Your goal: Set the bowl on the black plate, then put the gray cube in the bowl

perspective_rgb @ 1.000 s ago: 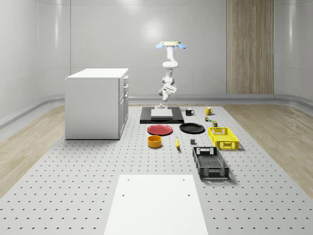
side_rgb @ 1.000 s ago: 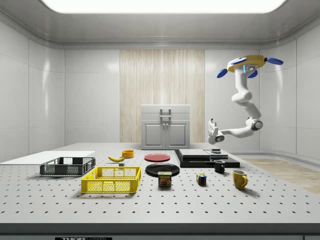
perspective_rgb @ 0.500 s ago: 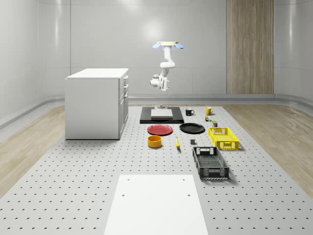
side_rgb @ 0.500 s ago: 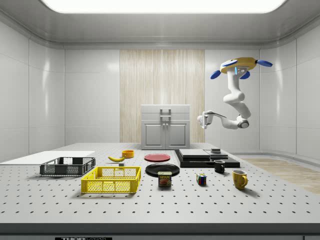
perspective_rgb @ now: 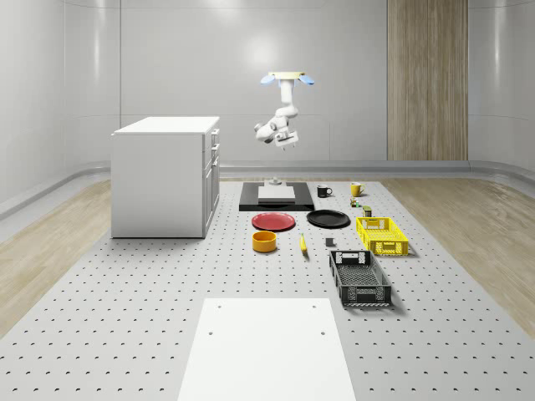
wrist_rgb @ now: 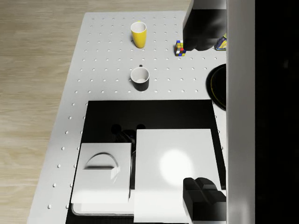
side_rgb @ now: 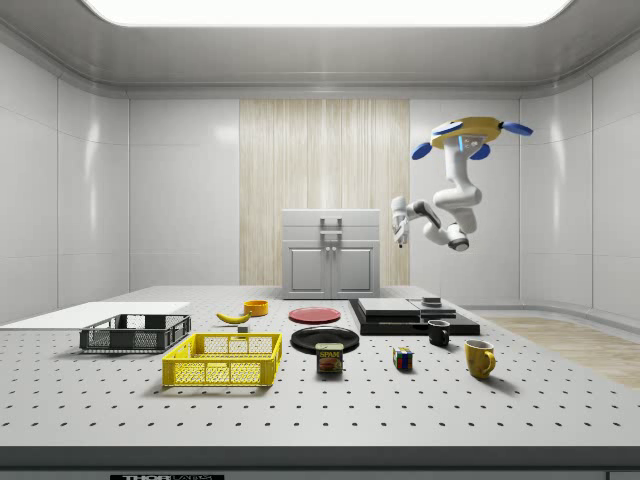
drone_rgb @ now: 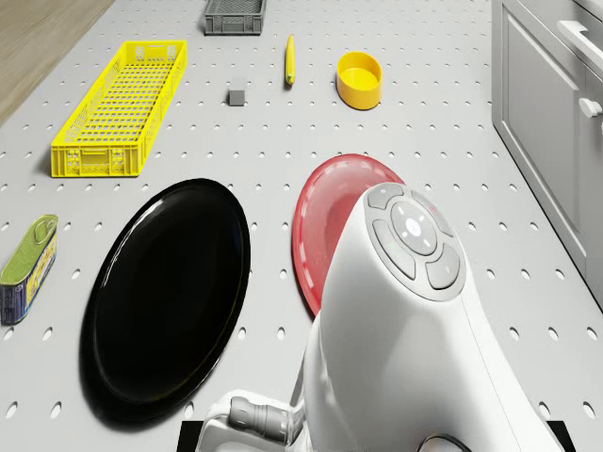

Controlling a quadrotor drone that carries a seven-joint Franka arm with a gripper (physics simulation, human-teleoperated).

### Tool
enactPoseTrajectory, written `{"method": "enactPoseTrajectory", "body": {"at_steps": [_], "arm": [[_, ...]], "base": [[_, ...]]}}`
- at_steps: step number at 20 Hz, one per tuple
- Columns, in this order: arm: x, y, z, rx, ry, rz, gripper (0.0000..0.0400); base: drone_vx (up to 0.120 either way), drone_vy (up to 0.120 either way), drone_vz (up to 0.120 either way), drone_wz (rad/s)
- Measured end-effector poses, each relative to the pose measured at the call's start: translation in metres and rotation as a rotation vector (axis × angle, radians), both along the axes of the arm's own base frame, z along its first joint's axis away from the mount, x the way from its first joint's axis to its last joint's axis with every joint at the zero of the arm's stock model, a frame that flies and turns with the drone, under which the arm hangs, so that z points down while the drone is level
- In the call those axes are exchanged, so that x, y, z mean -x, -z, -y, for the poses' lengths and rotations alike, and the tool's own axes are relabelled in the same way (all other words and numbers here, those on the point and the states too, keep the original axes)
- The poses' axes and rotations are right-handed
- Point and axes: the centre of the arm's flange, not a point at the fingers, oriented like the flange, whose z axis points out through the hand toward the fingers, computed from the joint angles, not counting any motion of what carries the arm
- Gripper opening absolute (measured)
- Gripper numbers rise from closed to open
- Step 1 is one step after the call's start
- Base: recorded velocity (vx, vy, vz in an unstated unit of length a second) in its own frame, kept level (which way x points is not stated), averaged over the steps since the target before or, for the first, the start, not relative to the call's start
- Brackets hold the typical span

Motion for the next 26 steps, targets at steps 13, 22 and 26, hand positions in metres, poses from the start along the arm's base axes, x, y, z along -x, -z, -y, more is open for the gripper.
{"method": "enactPoseTrajectory", "body": {"at_steps": [13, 22, 26], "arm": [[0.0, 0.003, 0.021, 0.211, 0.005, -0.006, 0.04], [0.0, 0.004, 0.022, 0.229, 0.006, -0.007, 0.04], [0.0, 0.004, 0.022, 0.231, 0.006, -0.007, 0.04]], "base": [[0.12, 0.0, -0.12, 0.0], [0.12, 0.0, -0.12, 0.0], [0.12, 0.0, -0.1, 0.0]]}}
